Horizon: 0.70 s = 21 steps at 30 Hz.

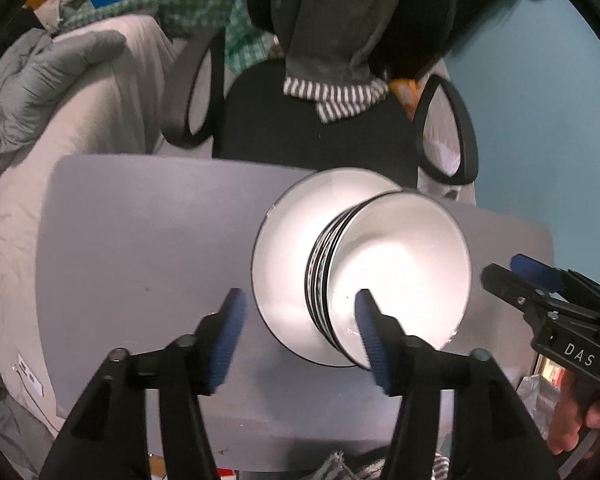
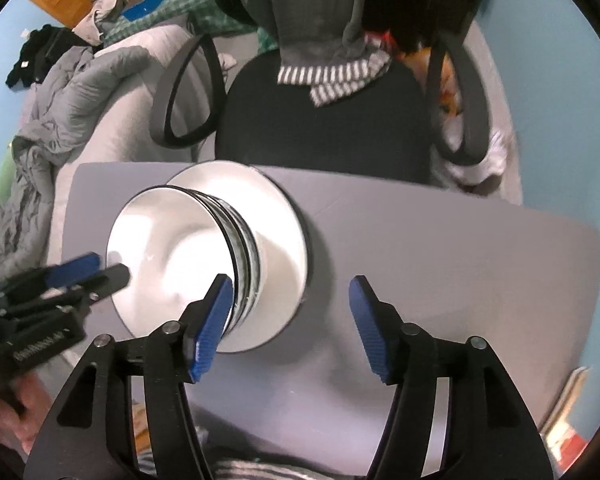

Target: Organize plates and bowls

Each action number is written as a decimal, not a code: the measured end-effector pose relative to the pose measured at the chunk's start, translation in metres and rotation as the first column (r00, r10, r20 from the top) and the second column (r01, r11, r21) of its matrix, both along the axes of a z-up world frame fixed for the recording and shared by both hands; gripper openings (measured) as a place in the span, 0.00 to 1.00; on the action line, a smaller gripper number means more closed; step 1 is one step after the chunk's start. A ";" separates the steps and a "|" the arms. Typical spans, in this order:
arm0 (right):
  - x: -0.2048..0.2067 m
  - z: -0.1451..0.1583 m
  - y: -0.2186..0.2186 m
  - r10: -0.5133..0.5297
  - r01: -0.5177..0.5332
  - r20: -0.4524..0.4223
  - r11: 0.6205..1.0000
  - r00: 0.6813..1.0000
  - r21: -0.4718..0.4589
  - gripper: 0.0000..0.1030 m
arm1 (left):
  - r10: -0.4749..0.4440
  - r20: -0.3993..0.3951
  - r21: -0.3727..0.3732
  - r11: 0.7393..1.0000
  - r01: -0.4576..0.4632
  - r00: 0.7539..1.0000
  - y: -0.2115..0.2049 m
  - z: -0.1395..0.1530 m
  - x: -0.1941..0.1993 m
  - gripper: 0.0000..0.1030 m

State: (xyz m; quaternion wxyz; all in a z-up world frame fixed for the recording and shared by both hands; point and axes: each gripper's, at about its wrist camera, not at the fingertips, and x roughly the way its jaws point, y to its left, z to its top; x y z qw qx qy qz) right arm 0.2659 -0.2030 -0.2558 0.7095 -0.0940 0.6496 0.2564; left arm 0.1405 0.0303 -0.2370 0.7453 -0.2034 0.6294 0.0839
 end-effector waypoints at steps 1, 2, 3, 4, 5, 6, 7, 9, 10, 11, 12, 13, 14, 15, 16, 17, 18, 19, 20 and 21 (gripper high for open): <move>-0.001 0.007 -0.002 0.008 -0.008 0.026 1.000 1.000 -0.003 0.60 | 0.006 0.010 0.002 1.000 -0.006 1.000 0.001 0.005 -0.003 0.63; -0.004 0.017 -0.004 0.016 -0.016 0.052 1.000 0.999 -0.005 0.60 | 0.014 0.022 0.008 1.000 -0.014 1.000 0.003 0.012 -0.006 0.66; -0.004 0.021 -0.006 0.021 -0.021 0.063 1.000 0.998 -0.006 0.60 | 0.021 0.030 0.013 1.000 -0.021 0.999 0.005 0.016 -0.009 0.66; -0.004 0.028 -0.008 0.023 -0.022 0.075 1.000 0.997 -0.007 0.60 | 0.028 0.037 0.017 0.999 -0.028 0.999 0.005 0.021 -0.011 0.66; -0.005 0.033 -0.011 0.019 -0.019 0.084 1.000 0.996 -0.007 0.60 | 0.034 0.043 0.021 0.999 -0.035 0.999 0.006 0.025 -0.014 0.66; -0.005 0.037 -0.014 0.016 -0.015 0.091 1.000 0.996 -0.006 0.60 | 0.040 0.048 0.024 0.999 -0.041 0.998 0.006 0.031 -0.018 0.66; -0.006 0.045 -0.017 0.011 -0.011 0.100 1.000 0.995 0.000 0.60 | 0.042 0.053 0.022 0.999 -0.044 0.998 0.005 0.034 -0.020 0.66; -0.008 0.054 -0.021 0.005 -0.005 0.117 1.000 0.993 0.006 0.60 | 0.045 0.063 0.016 0.999 -0.046 0.997 0.003 0.043 -0.025 0.68; -0.009 0.060 -0.023 0.002 -0.003 0.132 1.000 0.991 0.008 0.60 | 0.044 0.068 0.016 0.999 -0.046 0.997 0.001 0.046 -0.027 0.68; -0.010 0.066 -0.025 -0.001 0.000 0.153 1.000 0.988 0.006 0.60 | 0.042 0.080 0.020 0.999 -0.044 0.996 -0.001 0.053 -0.030 0.68; -0.011 0.072 -0.027 -0.002 0.001 0.171 1.000 0.985 0.005 0.60 | 0.046 0.089 0.026 0.998 -0.048 0.995 -0.004 0.059 -0.033 0.68; -0.013 0.080 -0.029 -0.002 0.001 0.190 1.000 0.982 0.007 0.60 | 0.050 0.102 0.031 0.998 -0.054 0.994 -0.007 0.065 -0.035 0.68; -0.014 0.086 -0.031 -0.002 0.000 0.200 1.000 0.980 0.011 0.60 | 0.050 0.111 0.033 0.998 -0.054 0.993 -0.009 0.069 -0.036 0.70; -0.015 0.091 -0.033 -0.003 0.000 0.211 1.000 0.977 0.016 0.60 | 0.050 0.126 0.037 0.998 -0.055 0.991 -0.013 0.076 -0.039 0.72; -0.016 0.097 -0.034 -0.006 0.001 0.223 1.000 0.975 0.020 0.60 | 0.049 0.138 0.042 0.998 -0.055 0.989 -0.016 0.082 -0.041 0.76; -0.017 0.103 -0.036 -0.006 0.001 0.236 1.000 0.972 0.022 0.60 | 0.045 0.152 0.051 0.997 -0.053 0.987 -0.019 0.088 -0.042 0.78; -0.018 0.106 -0.038 -0.005 -0.001 0.245 1.000 0.970 0.022 0.60 | 0.037 0.170 0.070 0.996 -0.049 0.985 -0.024 0.096 -0.045 0.78; -0.019 0.114 -0.039 -0.007 0.000 0.260 1.000 0.966 0.026 0.60 | 0.032 0.182 0.080 0.996 -0.047 0.983 -0.026 0.102 -0.046 0.78; -0.020 0.119 -0.041 -0.011 0.003 0.271 1.000 0.963 0.031 0.60 | 0.028 0.192 0.086 0.995 -0.045 0.981 -0.029 0.107 -0.047 0.78; -0.020 0.122 -0.043 -0.014 0.004 0.279 0.999 0.960 0.034 0.60 | 0.026 0.198 0.091 0.995 -0.045 0.980 -0.031 0.112 -0.049 0.79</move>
